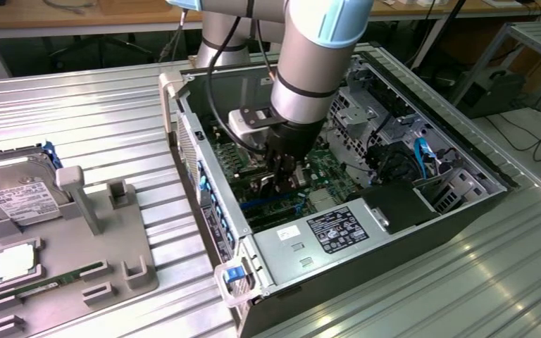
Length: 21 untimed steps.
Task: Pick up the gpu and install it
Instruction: 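Insert the gpu into the slot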
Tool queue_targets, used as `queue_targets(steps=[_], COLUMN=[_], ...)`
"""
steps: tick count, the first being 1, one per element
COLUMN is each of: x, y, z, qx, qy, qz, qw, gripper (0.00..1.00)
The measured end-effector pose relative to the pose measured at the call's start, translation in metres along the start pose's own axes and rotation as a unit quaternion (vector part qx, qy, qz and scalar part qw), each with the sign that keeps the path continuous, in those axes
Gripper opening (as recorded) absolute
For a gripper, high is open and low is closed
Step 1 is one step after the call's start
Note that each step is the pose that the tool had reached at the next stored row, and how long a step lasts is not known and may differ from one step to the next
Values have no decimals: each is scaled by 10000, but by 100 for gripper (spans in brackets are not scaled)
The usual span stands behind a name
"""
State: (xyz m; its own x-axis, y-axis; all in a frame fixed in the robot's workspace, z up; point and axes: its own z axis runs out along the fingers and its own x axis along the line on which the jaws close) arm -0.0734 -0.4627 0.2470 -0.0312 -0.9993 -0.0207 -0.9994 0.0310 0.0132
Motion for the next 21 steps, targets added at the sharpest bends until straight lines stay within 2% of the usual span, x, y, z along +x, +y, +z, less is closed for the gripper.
queue_targets(steps=[21], x=[-12], y=[36], z=[38], qx=[-2], qy=[0], qz=[0], qw=[10000], gripper=[28])
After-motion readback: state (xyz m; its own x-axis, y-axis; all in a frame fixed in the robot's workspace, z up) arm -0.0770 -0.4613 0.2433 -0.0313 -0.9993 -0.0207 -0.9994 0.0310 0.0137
